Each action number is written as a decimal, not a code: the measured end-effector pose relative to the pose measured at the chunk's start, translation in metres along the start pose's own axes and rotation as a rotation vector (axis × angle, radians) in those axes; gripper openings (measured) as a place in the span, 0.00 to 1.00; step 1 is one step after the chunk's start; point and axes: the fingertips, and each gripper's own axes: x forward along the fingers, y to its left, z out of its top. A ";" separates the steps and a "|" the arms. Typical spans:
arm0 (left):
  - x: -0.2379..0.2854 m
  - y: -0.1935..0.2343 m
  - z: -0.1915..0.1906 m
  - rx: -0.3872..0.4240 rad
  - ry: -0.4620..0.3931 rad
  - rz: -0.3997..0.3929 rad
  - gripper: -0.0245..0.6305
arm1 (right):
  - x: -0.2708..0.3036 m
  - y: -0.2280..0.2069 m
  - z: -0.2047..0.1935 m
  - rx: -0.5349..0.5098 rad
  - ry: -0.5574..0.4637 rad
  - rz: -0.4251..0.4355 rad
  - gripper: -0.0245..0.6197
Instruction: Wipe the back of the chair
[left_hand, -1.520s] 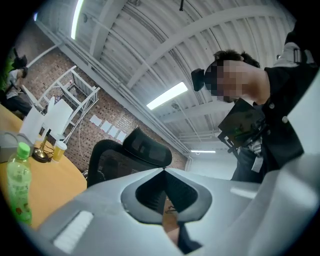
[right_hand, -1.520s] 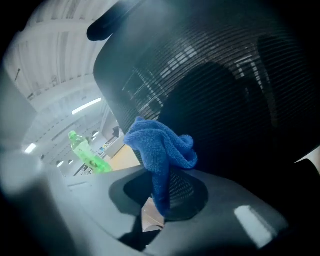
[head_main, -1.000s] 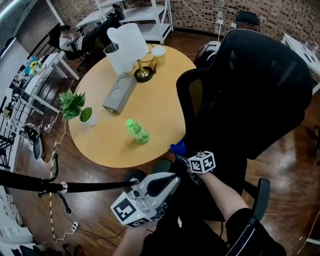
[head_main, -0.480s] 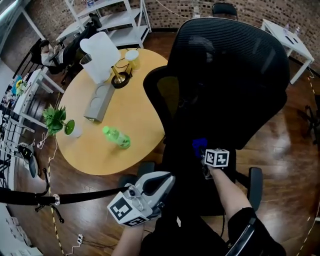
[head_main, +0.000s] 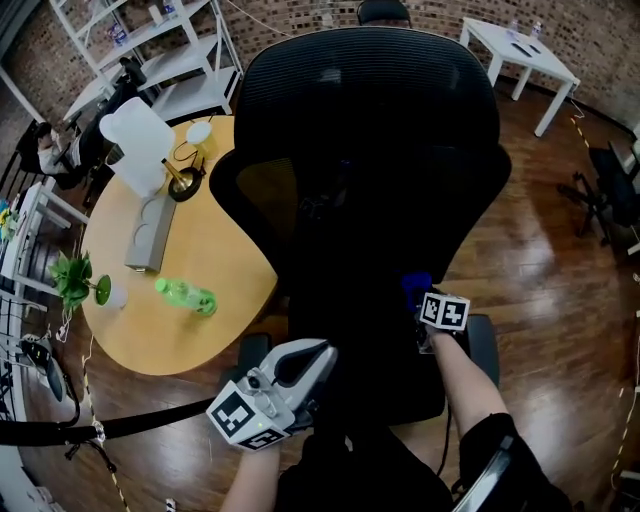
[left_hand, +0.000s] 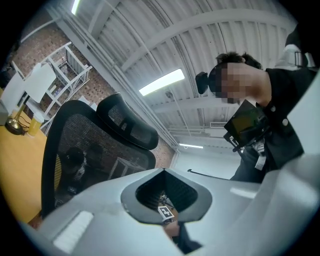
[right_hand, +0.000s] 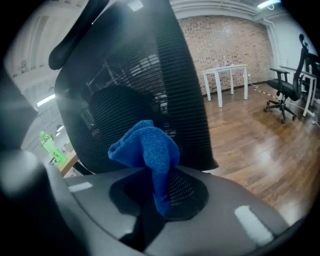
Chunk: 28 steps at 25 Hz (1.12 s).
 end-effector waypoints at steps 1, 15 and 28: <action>0.003 -0.001 0.000 -0.002 -0.002 -0.006 0.03 | -0.005 -0.007 0.001 0.013 -0.011 -0.012 0.12; 0.007 -0.040 0.057 0.017 -0.056 -0.136 0.03 | -0.207 0.100 0.117 0.015 -0.506 0.378 0.12; -0.025 -0.103 0.145 0.110 -0.238 -0.255 0.03 | -0.468 0.317 0.147 -0.225 -0.931 0.967 0.12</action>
